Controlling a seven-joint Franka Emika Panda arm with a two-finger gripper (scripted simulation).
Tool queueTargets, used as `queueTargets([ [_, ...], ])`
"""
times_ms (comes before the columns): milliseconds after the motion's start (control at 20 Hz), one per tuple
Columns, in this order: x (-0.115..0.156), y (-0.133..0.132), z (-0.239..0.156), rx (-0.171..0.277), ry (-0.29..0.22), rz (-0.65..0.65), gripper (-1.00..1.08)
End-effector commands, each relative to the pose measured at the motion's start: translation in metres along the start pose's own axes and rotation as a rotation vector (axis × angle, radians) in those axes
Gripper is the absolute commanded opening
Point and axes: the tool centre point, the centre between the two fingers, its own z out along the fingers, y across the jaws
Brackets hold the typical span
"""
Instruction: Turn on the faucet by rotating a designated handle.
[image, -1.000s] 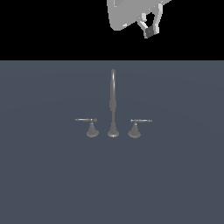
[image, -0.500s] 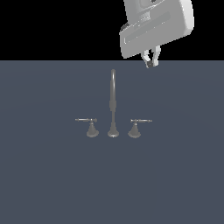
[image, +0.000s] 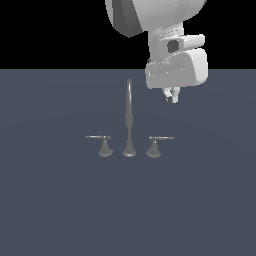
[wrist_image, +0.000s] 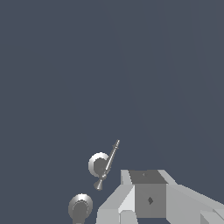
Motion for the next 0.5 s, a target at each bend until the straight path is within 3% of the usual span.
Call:
queueTargets([
  [0,0.002,-0.008,0.018,0.012,-0.015,0.052,-1.00],
  [450,0.001,-0.033,0.080,0.069,-0.092,0.243,-1.00],
])
